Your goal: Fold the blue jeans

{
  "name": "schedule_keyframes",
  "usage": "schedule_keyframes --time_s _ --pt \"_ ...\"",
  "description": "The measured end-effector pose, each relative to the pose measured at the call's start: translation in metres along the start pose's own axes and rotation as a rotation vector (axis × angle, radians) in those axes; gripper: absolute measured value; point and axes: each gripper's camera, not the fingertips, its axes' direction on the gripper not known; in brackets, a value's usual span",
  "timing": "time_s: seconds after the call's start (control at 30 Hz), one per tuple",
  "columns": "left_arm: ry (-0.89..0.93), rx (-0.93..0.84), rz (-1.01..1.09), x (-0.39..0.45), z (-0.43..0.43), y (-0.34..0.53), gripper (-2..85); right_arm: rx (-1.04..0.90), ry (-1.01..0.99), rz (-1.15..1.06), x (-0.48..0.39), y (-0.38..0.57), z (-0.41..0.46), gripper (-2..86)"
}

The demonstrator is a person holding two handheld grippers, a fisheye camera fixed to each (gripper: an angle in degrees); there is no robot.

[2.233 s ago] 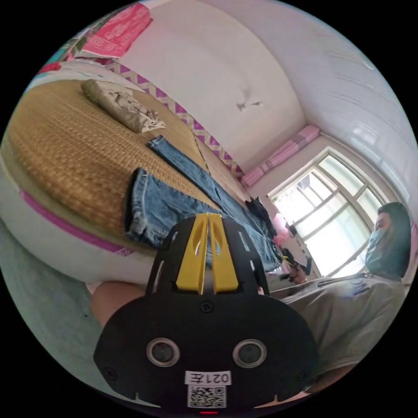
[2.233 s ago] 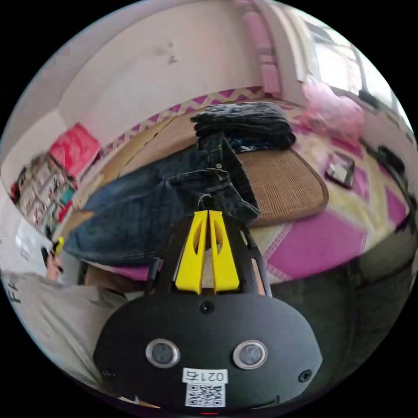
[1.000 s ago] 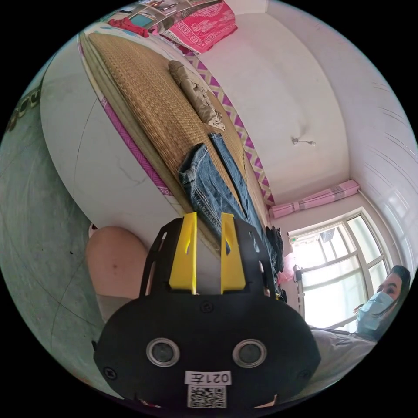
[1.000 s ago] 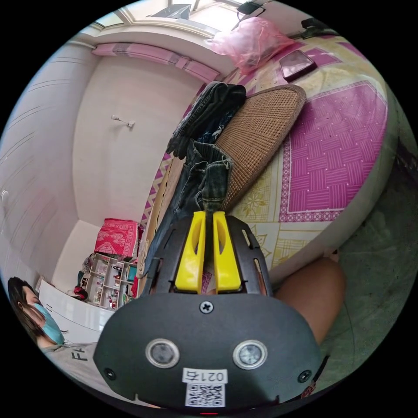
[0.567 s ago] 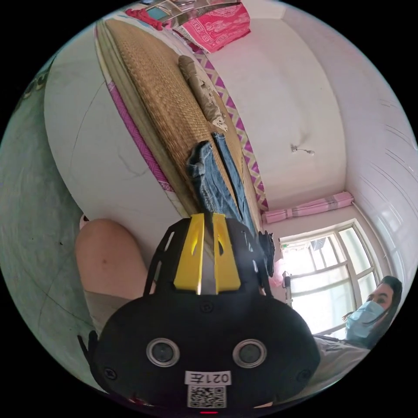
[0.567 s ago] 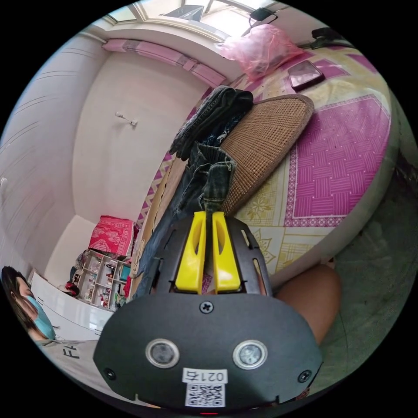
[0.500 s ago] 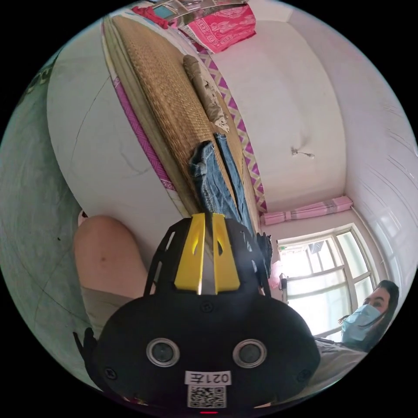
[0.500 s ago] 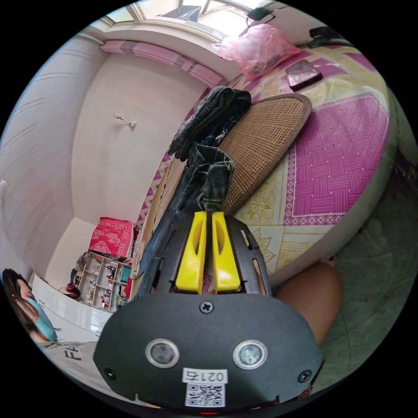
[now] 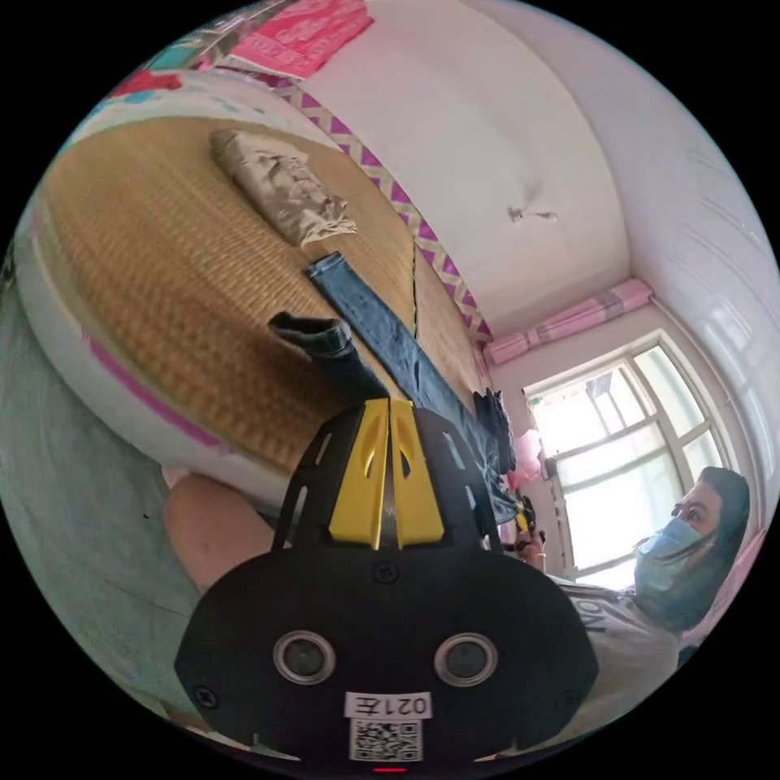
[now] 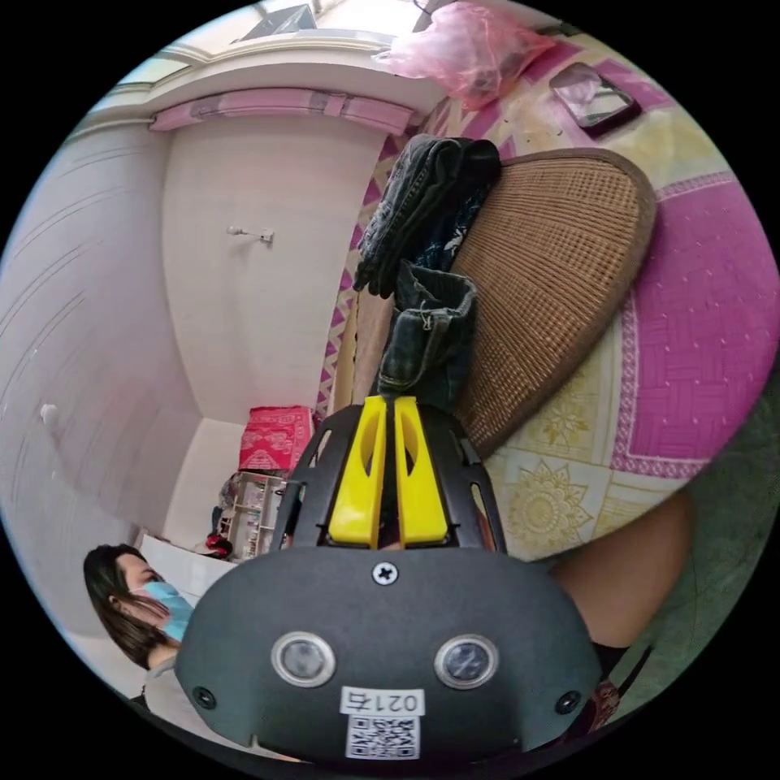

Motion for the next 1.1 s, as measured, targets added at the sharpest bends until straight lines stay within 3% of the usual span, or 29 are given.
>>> schedule_keyframes --time_s 0.17,0.33,0.47,0.63,0.87,0.97,1.1 --pt "-0.088 -0.113 0.062 0.051 0.078 -0.130 -0.9 -0.053 -0.006 -0.021 -0.055 -0.083 0.037 0.1" --pt "-0.233 -0.222 0.123 0.079 0.231 -0.284 -1.0 -0.120 0.114 -0.078 -0.094 -0.174 0.115 0.1" --pt "-0.340 -0.311 0.110 0.061 0.348 -0.352 -1.0 -0.201 0.271 -0.043 -0.086 -0.238 0.186 0.4" --pt "-0.449 -0.471 0.109 0.030 0.457 -0.387 -0.9 -0.250 0.291 -0.005 -0.082 -0.268 0.208 1.8" --pt "-0.274 -0.446 0.136 0.008 0.455 -0.391 -0.5 -0.257 0.089 -0.083 -0.106 -0.270 0.175 5.0" --pt "-0.209 -0.283 0.154 0.010 0.408 -0.379 -0.3 -0.159 0.036 -0.165 -0.137 -0.250 0.141 4.0" --pt "-0.192 -0.301 0.457 0.084 0.409 -0.331 -0.4 -0.198 0.085 -0.455 -0.204 -0.212 0.158 0.3"
